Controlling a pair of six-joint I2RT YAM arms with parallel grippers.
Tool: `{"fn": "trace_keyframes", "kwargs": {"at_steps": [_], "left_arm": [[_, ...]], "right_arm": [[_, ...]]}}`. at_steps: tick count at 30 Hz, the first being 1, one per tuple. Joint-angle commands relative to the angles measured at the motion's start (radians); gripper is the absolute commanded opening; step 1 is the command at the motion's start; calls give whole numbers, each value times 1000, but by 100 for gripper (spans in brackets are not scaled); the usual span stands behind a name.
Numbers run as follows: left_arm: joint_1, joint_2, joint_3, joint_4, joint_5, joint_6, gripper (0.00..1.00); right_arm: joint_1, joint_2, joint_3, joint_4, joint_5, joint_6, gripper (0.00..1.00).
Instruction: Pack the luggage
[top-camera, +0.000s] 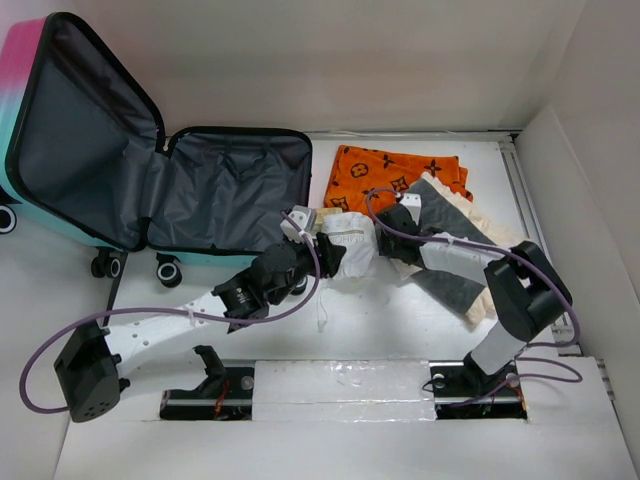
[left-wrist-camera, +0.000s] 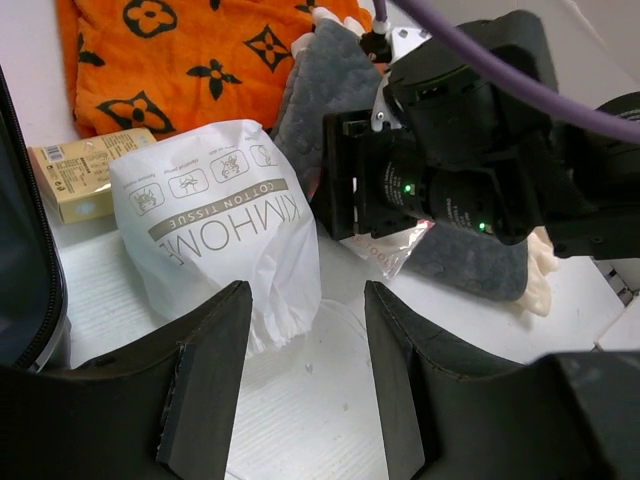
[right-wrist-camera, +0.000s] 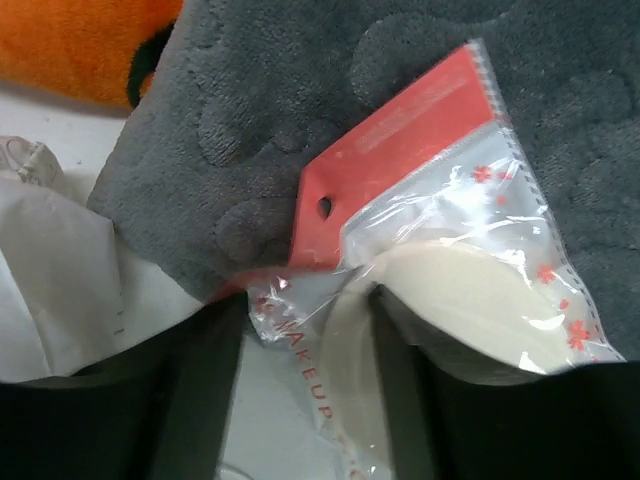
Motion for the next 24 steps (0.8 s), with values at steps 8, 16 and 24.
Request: {"fn": "trace_keyframes", "kwargs": {"at_steps": [8,16,24], "left_arm": [[0,-47,-13,28,-9,19,43],[0,-58,8,23,-9,19,43],[0,-68,54,26,-39,19,41]], "right_arm": [[18,23,28,18,-7,77,14],[62,-149,-7,-49,69,95,4],[82,-366,-58,-101,91,77,0]]}}
